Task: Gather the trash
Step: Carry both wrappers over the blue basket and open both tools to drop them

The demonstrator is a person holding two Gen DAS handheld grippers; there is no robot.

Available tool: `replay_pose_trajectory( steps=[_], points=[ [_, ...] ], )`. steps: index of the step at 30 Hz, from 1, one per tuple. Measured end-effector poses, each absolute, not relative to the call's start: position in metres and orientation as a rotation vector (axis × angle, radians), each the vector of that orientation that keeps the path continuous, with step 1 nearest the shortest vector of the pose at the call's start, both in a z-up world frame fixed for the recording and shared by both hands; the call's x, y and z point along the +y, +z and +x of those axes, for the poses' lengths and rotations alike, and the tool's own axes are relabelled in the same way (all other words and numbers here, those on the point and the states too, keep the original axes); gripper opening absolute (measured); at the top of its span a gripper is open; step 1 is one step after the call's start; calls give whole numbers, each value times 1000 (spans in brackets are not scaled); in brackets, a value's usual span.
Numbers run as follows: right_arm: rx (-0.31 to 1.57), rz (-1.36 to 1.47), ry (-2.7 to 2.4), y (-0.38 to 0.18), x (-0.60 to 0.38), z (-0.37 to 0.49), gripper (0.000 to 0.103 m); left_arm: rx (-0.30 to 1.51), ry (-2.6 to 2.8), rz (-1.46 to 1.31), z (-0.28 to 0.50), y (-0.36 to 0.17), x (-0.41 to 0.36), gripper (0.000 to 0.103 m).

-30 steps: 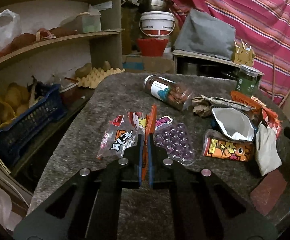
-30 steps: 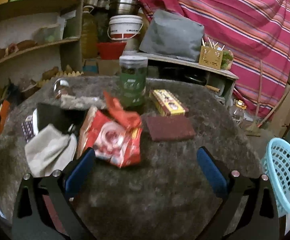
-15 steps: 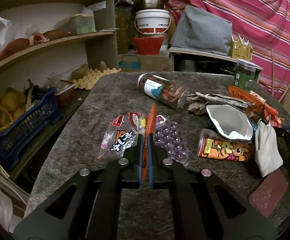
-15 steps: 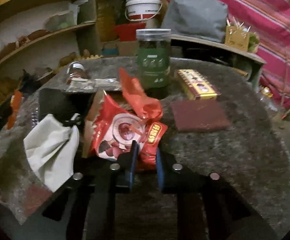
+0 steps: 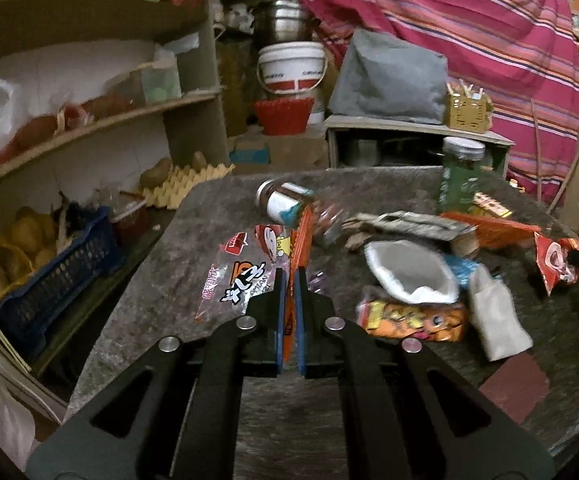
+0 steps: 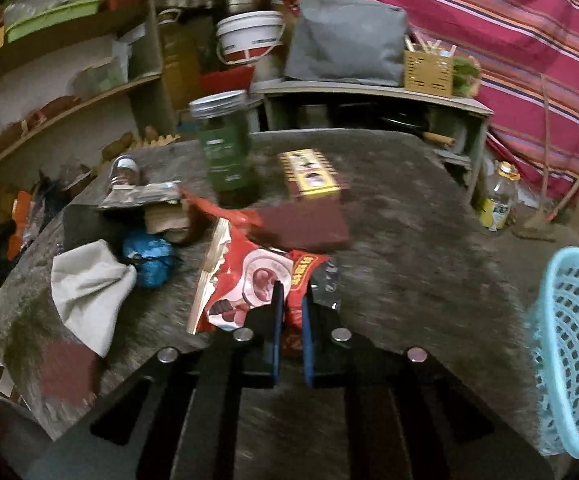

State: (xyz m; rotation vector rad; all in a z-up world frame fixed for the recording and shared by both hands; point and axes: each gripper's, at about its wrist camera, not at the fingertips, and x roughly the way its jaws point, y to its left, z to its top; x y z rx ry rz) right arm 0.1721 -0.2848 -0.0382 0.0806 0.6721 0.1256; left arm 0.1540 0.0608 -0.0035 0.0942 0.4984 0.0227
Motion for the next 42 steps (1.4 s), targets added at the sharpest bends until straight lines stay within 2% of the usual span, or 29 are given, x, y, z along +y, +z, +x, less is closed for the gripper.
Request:
replay_pose_trajectory(
  steps=[12,25,33,42],
  points=[
    [593,184,68,-27,-362,139,8,430,-122,144,137,36,-36,3],
    [463,251,-103,2,-451,98,8,401,-332,155,142,47,-175,3],
    [476,221,-303,-4,-510,69,8,399,-497,164,141,42,-271,3],
    [505,320,-414,-24,-573,46,8,428,-648,209,134,19,-370,3]
  ],
)
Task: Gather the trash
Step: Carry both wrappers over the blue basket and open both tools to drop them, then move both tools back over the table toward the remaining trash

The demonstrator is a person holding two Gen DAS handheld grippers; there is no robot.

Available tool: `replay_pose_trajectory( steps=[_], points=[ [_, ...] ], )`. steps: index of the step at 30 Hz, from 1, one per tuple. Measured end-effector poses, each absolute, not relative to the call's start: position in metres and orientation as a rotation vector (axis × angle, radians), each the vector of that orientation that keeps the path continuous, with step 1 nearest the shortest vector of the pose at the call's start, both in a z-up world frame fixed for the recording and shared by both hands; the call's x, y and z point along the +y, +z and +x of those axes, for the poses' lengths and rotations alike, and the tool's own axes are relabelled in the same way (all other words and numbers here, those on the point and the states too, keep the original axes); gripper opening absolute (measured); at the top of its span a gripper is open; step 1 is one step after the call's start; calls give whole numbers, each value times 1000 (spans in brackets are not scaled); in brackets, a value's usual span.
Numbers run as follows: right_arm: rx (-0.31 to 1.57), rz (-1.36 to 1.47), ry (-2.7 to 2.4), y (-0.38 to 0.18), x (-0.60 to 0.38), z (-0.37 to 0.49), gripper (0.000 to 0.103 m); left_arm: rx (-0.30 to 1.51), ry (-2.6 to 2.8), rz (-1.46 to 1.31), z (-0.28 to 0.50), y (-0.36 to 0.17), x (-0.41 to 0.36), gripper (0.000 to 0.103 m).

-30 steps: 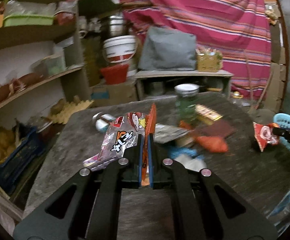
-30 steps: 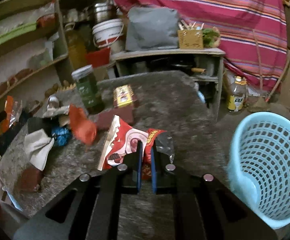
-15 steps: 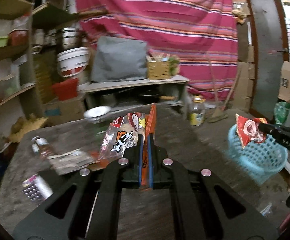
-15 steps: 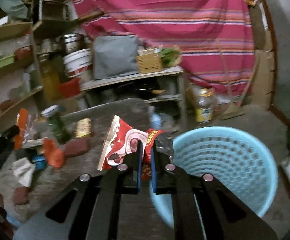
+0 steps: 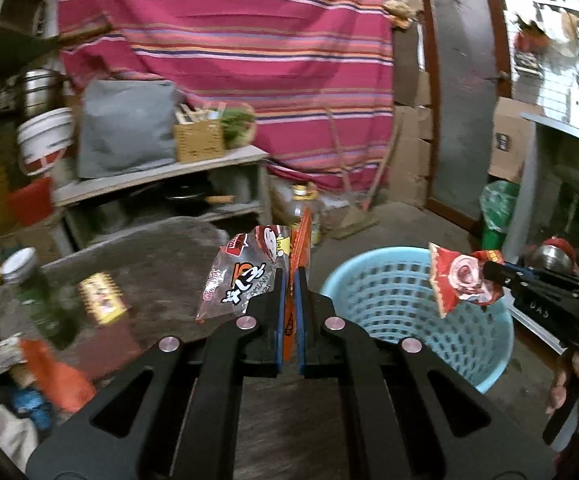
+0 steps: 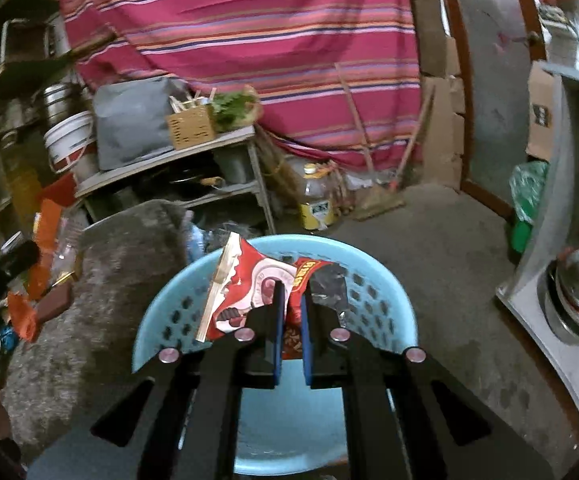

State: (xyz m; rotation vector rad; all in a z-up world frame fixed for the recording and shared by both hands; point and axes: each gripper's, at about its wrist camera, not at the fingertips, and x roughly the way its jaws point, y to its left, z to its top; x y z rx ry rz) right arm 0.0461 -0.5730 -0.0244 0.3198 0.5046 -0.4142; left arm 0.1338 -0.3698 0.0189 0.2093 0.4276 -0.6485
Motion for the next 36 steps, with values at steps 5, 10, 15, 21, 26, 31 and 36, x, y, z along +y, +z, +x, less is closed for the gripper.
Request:
replay_pose_trajectory(
  steps=[5,10,15,21,26,31,36],
  points=[
    [526,349,-450,-36,-591,46,8,450,-706,219,136,8,-408,3],
    [517,368,-473,-36,-600,42,8,513,-766,218,145,-5,-440,3],
    [530,380,-476,-41,-602,43,8,591,-787,253,154,-23,-457,4],
    [538,376,-469,-41,-599,47,8,612,-755,255,160,-20,-444,36],
    [561,377,-457,-46,-594,55,8,559,-711,255,158,-7,-426,74],
    [595,368,-450,-48,-586,64,11,521,-632,246,166,2,-404,90],
    [634,337,-470,-52,-577,74,49,534,-583,223,178,4,-382,90]
  ],
)
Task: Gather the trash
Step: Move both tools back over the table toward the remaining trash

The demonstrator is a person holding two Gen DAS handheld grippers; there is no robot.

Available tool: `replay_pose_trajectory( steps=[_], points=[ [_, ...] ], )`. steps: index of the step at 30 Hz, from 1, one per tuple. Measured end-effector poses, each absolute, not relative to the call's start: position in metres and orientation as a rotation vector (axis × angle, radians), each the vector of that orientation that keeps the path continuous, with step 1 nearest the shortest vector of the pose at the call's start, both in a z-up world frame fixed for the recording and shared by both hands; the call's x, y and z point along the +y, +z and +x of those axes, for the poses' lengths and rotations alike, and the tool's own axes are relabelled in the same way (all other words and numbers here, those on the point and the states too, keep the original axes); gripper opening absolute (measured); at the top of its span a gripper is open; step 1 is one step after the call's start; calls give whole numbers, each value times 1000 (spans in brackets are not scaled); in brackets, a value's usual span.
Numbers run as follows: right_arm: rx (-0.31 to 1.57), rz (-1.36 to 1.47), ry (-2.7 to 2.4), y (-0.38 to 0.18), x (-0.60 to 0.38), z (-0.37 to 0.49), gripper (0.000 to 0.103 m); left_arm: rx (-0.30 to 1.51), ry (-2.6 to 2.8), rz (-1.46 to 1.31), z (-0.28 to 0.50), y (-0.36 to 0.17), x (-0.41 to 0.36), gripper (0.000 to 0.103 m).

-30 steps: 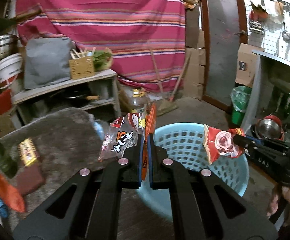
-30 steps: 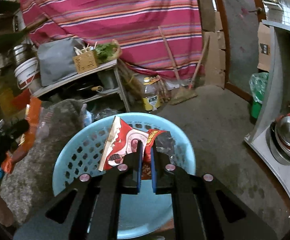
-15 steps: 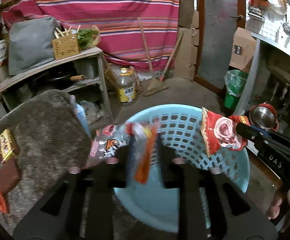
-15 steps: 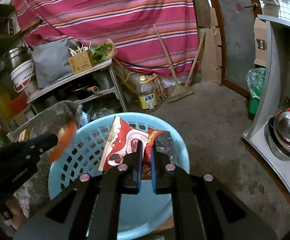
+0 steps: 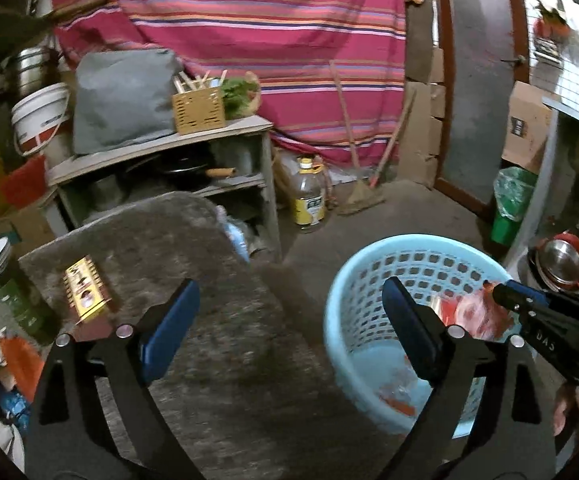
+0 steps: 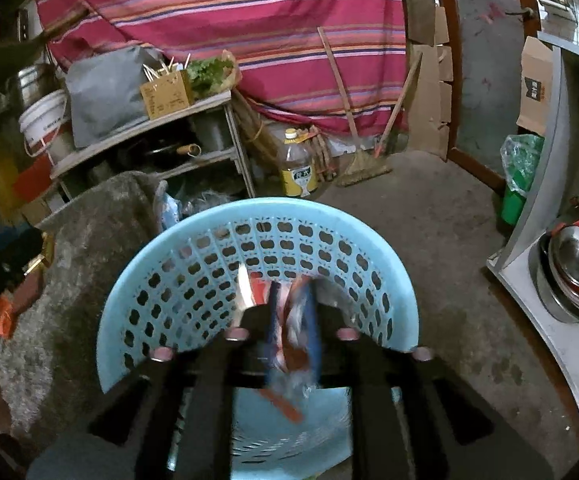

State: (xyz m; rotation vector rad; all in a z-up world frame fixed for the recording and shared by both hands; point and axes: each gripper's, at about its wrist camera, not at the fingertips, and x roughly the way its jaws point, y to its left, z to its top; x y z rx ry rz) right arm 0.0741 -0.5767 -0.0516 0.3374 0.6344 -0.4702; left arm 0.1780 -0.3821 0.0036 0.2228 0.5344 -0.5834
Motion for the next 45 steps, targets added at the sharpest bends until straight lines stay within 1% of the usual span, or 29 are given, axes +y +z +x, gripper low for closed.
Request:
replay_pose_trajectory(
  steps=[1,5,6,7,9,10,12,20,24,29,36,41,45],
  points=[
    [631,336,-475,-52,-576,74,70,534,-571,221,179,4,-377,90],
    [614,336,-492,-49,-574,71,73,524,-528,213,180,6,-358,93],
    [605,333,-501,-47,-572,70,79,521,-520,210,180,7,-354,94],
    [601,327,-507,-46,-571,70,81,515,-507,205,179,9,-347,94],
    [594,312,-511,-43,-566,70,83,509,-492,194,179,11,-334,96],
    [590,308,-510,-42,-565,70,87,507,-482,186,179,12,-327,97],
    [571,286,-516,-37,-557,69,91,502,-464,177,178,15,-315,97],
    [499,233,-505,-13,-516,70,91,475,-396,135,169,27,-258,98],
    [447,209,-472,0,-486,73,97,450,-350,138,162,33,-226,98],
    [396,177,-384,9,-441,83,99,434,-271,135,155,37,-169,98],
    [415,146,-235,6,-380,105,99,433,-139,118,154,37,-86,98],
    [450,131,-153,-3,-340,119,99,473,-42,90,164,23,-31,98],
    [481,115,-128,-9,-323,132,99,505,6,119,176,6,-11,98]
  ],
)
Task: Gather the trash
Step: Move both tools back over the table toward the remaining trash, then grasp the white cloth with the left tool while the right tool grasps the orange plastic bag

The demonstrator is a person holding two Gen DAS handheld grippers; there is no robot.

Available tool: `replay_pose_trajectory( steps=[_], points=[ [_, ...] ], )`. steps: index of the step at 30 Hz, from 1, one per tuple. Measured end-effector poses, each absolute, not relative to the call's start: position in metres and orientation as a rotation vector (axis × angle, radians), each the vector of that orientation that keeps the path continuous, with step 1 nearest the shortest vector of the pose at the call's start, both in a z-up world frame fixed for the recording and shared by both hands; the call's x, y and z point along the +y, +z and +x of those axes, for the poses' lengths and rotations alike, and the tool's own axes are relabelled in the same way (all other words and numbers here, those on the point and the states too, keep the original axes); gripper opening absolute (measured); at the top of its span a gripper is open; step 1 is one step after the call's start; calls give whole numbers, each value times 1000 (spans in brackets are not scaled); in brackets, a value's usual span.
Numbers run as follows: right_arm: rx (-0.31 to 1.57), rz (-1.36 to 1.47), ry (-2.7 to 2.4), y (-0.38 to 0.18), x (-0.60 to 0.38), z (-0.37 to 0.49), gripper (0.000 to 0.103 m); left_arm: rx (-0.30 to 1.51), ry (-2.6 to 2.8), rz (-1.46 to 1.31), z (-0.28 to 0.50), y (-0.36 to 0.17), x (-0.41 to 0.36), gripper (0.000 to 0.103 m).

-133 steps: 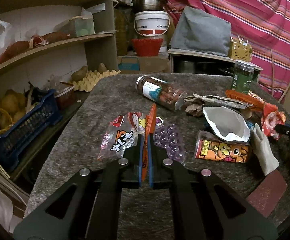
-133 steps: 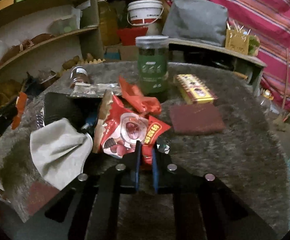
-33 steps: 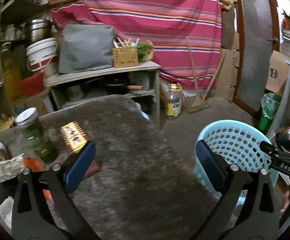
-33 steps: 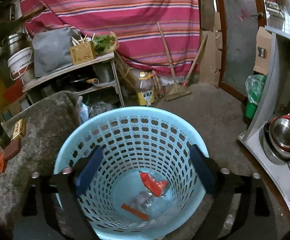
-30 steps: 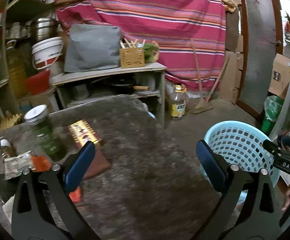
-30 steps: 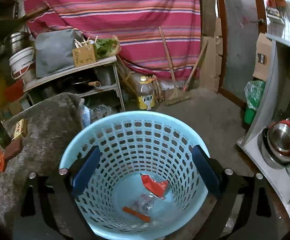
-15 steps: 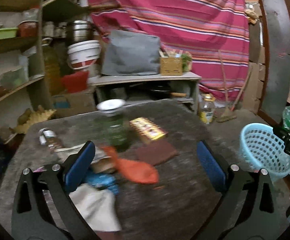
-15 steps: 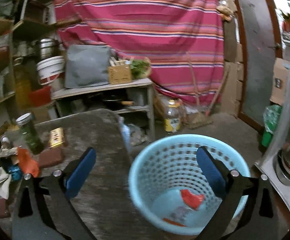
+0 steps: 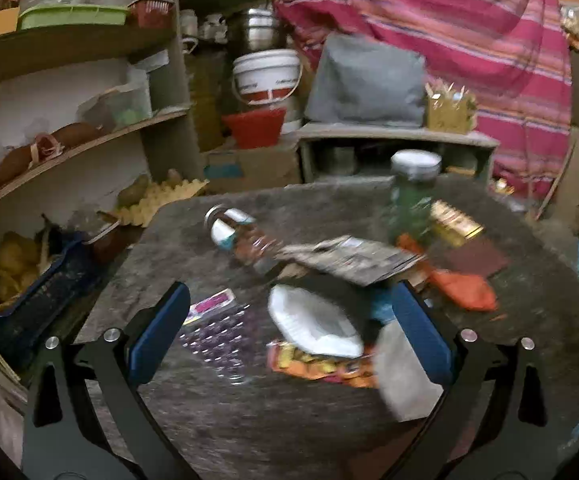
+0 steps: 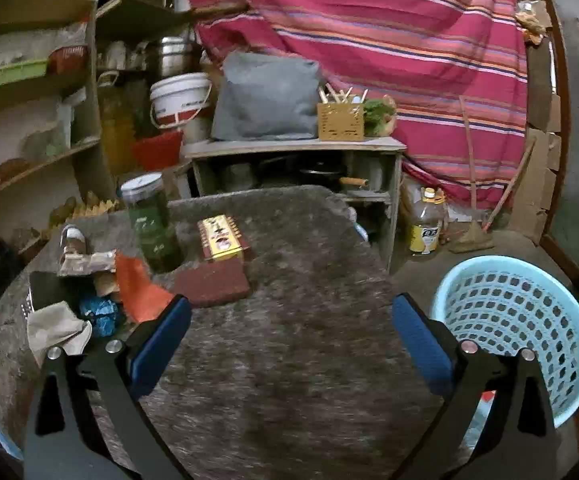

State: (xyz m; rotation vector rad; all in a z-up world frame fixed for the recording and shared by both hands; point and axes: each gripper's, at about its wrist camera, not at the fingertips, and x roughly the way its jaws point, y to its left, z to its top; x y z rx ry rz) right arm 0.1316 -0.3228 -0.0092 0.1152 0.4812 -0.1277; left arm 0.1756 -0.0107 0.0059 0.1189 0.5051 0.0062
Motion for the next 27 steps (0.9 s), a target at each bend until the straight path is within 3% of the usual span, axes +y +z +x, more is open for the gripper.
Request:
replay_pose_trajectory(
  steps=[15,16,19,21,26,27],
  points=[
    [550,12,-170,-24,-290,165,99,648,-204,42,183,-36,-29,96],
    [555,7,-174,-25,-289,166,99,657,-213,42,185,-37,-32,90],
    [559,1,-181,-25,-287,167,99,692,-236,62,188,-44,-42,60],
    [560,4,-182,-24,-287,167,99,690,-244,79,186,-44,-46,53],
    [556,-1,-181,-24,-287,167,99,669,-281,94,179,-39,-49,9],
    [556,-1,-183,-25,-287,167,99,663,-277,99,177,-38,-49,7]
  ],
)
